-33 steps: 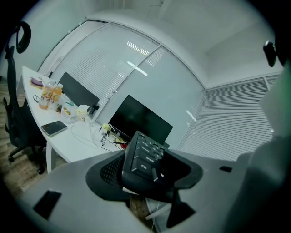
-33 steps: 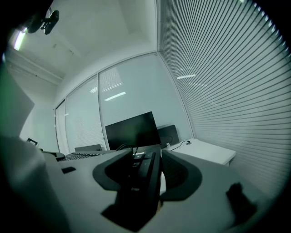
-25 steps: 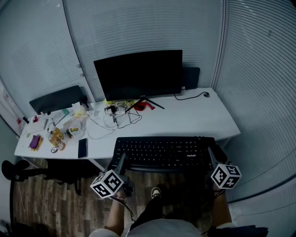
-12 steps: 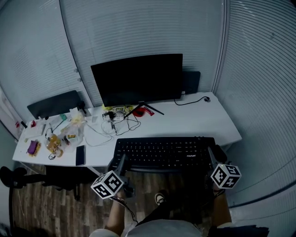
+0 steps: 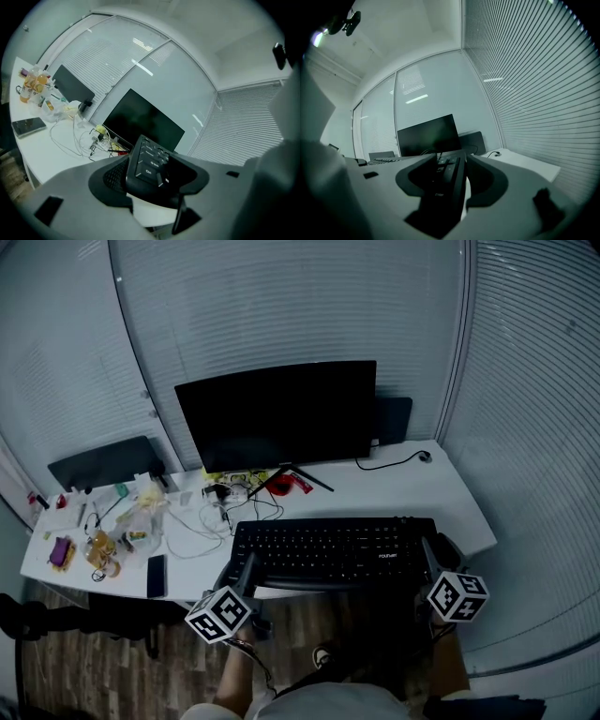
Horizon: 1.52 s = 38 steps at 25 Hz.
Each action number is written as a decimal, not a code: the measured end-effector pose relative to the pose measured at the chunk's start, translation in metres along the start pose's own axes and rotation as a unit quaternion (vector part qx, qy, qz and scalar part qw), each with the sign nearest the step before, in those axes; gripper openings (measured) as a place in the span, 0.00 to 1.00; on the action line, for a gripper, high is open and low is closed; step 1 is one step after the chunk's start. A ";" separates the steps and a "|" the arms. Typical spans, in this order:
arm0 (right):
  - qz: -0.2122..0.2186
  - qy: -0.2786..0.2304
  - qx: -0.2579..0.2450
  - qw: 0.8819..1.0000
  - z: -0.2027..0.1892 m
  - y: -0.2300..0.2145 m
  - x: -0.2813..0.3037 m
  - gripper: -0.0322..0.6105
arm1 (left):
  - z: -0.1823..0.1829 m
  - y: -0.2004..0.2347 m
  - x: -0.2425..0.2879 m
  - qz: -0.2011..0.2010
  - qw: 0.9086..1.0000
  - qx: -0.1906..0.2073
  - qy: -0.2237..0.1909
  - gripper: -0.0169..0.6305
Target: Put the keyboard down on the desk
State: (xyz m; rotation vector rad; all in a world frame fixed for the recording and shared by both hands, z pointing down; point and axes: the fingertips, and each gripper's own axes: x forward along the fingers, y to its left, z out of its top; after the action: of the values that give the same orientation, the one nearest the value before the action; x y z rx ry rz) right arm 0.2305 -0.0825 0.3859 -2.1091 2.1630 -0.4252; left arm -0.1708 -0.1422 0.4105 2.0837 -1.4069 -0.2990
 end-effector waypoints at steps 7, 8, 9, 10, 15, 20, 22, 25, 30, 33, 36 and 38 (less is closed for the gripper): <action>0.004 -0.004 -0.001 1.000 0.012 -0.008 0.049 0.38 | 0.015 0.004 0.045 0.001 1.000 0.000 -0.005 0.41; 0.005 -0.005 -0.001 1.000 0.013 -0.009 0.057 0.38 | 0.016 0.006 0.053 0.001 1.000 0.001 -0.006 0.41; 0.005 -0.006 -0.001 1.000 0.014 -0.011 0.064 0.38 | 0.018 0.006 0.060 0.001 1.000 0.001 -0.006 0.41; 0.006 -0.006 0.000 1.000 0.015 -0.013 0.071 0.38 | 0.020 0.007 0.066 0.001 1.000 0.001 -0.007 0.41; 0.004 -0.005 0.005 1.000 0.020 -0.020 0.100 0.38 | 0.028 0.007 0.095 0.001 1.000 0.005 -0.006 0.41; 0.006 0.001 0.006 1.000 0.020 -0.027 0.139 0.38 | 0.034 0.017 0.130 0.008 1.000 0.003 -0.004 0.42; 0.005 0.000 0.004 1.000 0.021 -0.029 0.149 0.38 | 0.034 0.020 0.140 0.008 1.000 0.001 -0.004 0.42; 0.003 0.001 0.000 1.000 0.023 -0.030 0.156 0.38 | 0.035 0.023 0.149 0.007 1.000 -0.003 -0.005 0.42; 0.003 0.005 -0.005 1.000 0.031 -0.033 0.179 0.38 | 0.040 0.026 0.171 0.005 1.000 -0.011 -0.010 0.42; 0.004 0.007 -0.004 1.000 0.031 -0.033 0.183 0.38 | 0.041 0.027 0.173 0.007 1.000 -0.015 -0.013 0.42; 0.010 0.012 -0.002 1.000 0.023 -0.030 0.175 0.38 | 0.037 0.029 0.160 0.012 1.000 -0.015 -0.016 0.42; 0.019 0.018 -0.002 1.000 0.023 -0.023 0.184 0.38 | 0.042 0.035 0.158 0.022 0.999 -0.017 -0.021 0.42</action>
State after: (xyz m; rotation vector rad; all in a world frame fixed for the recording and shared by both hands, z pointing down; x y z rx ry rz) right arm 0.2512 -0.2678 0.3936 -2.0753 2.2206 -0.4583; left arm -0.1531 -0.3077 0.4204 2.0257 -1.4610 -0.3487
